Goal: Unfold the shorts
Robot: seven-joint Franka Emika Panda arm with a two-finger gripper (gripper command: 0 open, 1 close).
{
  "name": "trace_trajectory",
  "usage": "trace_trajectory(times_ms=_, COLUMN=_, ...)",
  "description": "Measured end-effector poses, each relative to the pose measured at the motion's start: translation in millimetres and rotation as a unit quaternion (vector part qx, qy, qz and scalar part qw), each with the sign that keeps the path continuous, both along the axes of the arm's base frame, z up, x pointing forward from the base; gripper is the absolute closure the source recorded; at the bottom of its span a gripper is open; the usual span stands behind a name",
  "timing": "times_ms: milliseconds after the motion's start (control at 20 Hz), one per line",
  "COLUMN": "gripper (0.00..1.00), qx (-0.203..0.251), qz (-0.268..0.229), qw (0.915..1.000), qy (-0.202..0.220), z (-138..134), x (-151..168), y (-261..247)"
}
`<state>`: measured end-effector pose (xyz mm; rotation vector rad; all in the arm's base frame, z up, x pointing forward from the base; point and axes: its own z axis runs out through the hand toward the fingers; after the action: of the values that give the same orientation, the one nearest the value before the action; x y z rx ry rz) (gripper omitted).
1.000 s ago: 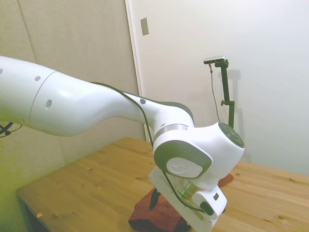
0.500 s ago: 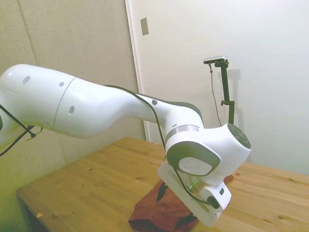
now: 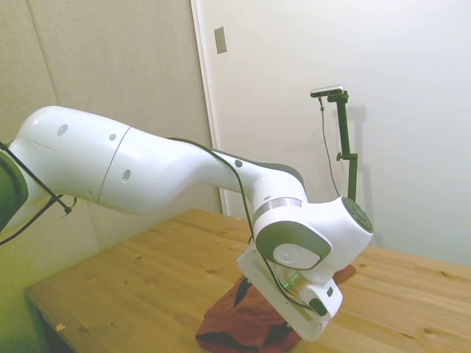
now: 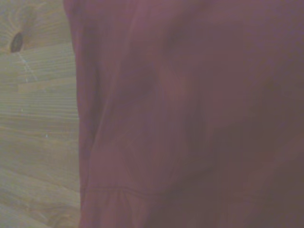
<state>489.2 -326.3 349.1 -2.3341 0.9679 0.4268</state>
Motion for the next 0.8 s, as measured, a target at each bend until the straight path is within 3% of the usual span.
trace_trajectory(times_ms=800, gripper=1.0, qx=0.005, qz=0.005, qw=0.9998, qy=-0.018, z=11.4, x=-10.8, y=-8.2)
